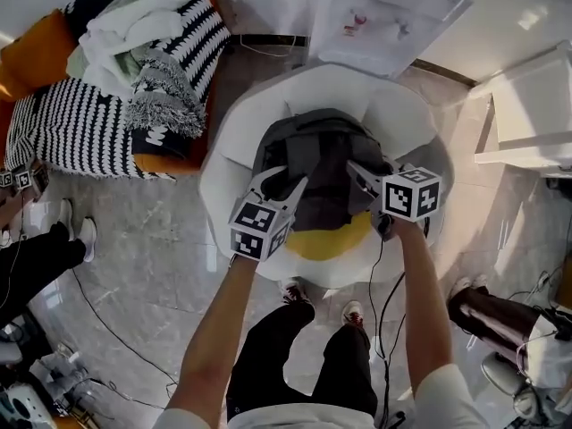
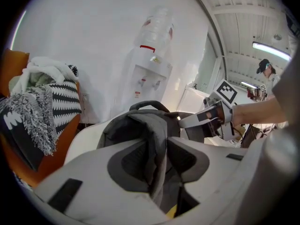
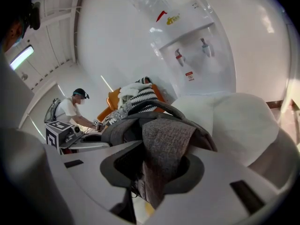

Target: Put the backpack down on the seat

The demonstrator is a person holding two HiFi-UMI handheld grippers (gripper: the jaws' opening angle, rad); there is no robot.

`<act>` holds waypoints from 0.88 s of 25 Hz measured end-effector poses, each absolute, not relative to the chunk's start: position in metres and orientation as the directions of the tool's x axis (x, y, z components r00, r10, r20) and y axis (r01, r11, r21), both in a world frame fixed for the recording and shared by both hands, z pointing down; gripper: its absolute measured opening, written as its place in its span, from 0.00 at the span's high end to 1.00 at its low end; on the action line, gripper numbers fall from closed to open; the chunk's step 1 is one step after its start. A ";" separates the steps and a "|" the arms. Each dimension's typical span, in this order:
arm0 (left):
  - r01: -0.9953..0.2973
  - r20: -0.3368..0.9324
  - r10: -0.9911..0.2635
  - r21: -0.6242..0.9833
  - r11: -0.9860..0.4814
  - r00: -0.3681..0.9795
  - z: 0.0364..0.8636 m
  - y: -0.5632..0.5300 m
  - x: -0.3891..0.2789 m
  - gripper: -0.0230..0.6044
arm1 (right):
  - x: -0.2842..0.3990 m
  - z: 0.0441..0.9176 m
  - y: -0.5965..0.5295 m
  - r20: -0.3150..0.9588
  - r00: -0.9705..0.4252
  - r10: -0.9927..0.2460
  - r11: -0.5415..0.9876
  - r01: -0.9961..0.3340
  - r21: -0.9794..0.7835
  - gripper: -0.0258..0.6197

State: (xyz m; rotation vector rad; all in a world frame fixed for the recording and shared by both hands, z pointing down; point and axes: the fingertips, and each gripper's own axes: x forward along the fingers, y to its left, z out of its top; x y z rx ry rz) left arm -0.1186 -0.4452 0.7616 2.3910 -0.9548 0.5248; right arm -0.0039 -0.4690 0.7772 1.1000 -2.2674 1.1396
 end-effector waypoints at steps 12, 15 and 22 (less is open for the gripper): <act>-0.737 0.561 -0.522 0.263 -0.623 0.642 0.761 -0.427 -0.131 0.65 | 0.041 0.811 -0.453 0.730 -0.480 -0.486 0.262 -0.877 -0.402 0.66; -0.752 0.570 -0.533 0.254 -0.608 0.625 0.762 -0.422 -0.131 0.65 | 0.048 0.809 -0.448 0.738 -0.462 -0.492 0.239 -0.887 -0.396 0.66; -0.747 0.566 -0.539 0.229 -0.623 0.623 0.746 -0.409 -0.122 0.65 | 0.057 0.793 -0.429 0.742 -0.463 -0.484 0.245 -0.886 -0.394 0.66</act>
